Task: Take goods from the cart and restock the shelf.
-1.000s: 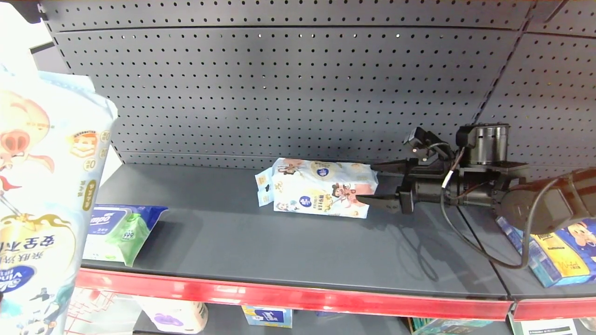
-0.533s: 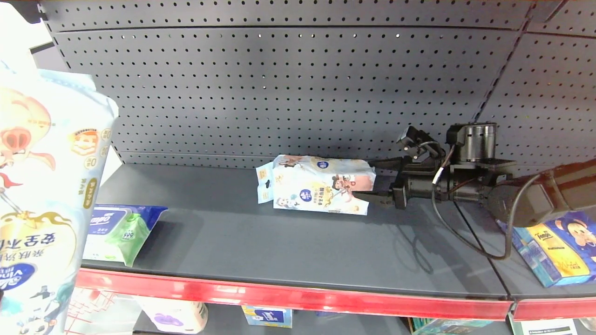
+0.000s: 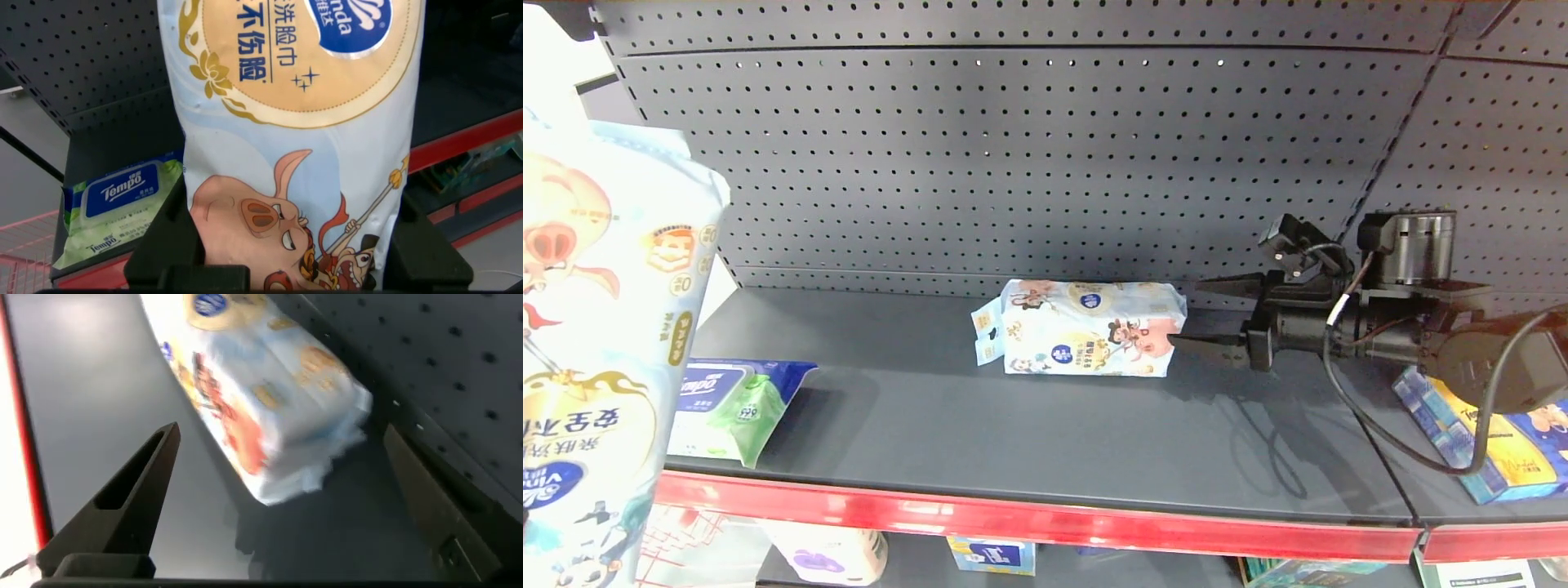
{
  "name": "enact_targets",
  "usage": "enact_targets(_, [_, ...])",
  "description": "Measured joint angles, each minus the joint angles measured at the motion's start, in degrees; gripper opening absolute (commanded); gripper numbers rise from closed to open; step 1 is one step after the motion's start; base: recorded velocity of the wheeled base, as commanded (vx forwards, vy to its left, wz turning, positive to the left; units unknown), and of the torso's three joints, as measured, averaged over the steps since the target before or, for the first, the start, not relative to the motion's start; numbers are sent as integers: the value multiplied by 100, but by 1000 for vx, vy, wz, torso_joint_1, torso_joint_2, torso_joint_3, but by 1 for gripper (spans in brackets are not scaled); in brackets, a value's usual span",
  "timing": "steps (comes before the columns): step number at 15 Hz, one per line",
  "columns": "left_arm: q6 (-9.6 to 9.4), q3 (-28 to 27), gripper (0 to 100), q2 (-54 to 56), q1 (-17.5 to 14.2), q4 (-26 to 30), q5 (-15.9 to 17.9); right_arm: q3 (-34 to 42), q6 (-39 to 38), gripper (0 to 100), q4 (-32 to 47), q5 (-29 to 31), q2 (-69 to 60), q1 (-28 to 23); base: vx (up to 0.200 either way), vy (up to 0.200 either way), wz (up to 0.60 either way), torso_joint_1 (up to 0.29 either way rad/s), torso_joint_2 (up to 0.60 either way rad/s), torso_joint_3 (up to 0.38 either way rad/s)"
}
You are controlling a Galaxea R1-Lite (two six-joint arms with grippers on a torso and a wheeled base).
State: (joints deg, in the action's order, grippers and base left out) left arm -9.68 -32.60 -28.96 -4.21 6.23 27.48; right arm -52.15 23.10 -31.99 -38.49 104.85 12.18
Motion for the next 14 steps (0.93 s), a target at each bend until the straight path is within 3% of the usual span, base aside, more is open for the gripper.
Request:
enact_targets(5, [-6, -1, 0, 2, 0, 1, 2, -178, 0, 100, -6, -43, 251, -78, 0, 0, 0, 0, 0, 0])
enact_targets(14, [-9, -37, 0, 20, 0, 1, 2, -675, 0, 100, -6, -60, 739, 267, 0, 0, 0, 0, 0, 0])
